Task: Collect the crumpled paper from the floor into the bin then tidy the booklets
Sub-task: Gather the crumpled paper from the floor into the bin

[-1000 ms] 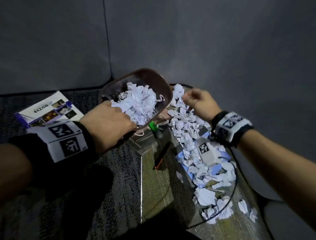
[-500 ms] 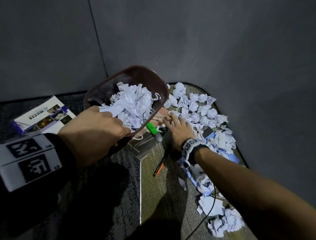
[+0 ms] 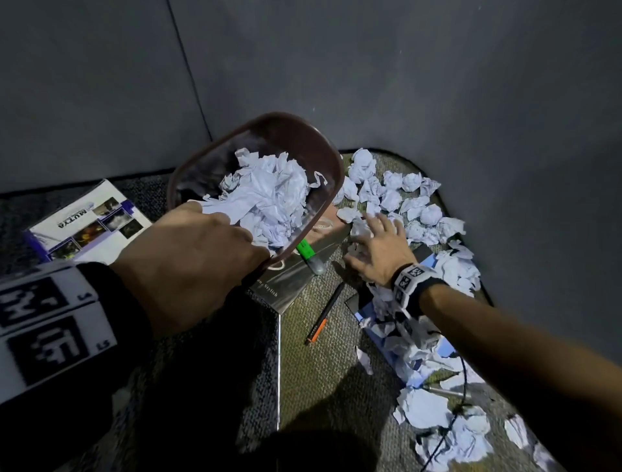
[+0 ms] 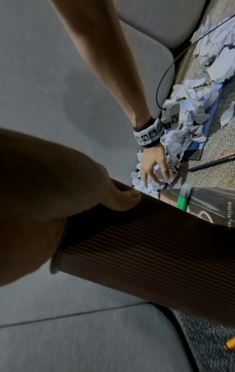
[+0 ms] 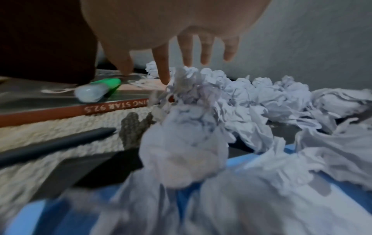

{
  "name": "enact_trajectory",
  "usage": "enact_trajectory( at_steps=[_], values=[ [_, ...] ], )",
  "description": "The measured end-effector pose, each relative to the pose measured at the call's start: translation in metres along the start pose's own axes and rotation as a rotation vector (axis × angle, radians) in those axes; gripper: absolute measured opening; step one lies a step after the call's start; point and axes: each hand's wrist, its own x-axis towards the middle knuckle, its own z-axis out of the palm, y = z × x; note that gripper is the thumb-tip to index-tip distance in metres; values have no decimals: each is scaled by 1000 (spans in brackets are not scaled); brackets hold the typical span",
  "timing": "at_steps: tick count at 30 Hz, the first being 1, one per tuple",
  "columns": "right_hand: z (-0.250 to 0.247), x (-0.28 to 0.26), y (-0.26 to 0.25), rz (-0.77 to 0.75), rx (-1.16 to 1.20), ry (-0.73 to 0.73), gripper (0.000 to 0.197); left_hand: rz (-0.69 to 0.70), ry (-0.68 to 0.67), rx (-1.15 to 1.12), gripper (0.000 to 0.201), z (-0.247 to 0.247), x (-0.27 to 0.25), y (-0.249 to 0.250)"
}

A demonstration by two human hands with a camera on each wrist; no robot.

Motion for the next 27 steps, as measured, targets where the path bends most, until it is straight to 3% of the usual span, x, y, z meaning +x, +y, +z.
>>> enact_trajectory(
  at_steps=[5, 10, 13, 16, 21, 25, 27],
  values=[
    [11, 35, -1, 234, 230, -58, 102, -21, -20, 14, 9, -3, 9, 3],
    [30, 49, -5, 235, 103, -144, 111, -48, 13, 18, 46, 3, 14, 3],
    [36, 45, -1, 195, -62, -131, 100, -53, 13, -19, 29, -1, 15, 5],
    [36, 41, -1, 197, -39, -132, 98, -30, 15, -45, 20, -1, 13, 8],
    [41, 31, 11, 119, 64, -299, 126, -8, 8, -72, 16, -4, 16, 9],
    [41, 26, 17, 109, 124, -240, 85, -36, 10, -88, 36, -2, 20, 11],
    [34, 23, 17, 107, 231, -213, 61, -62, 10, -86, 27, 2, 17, 10]
  ],
)
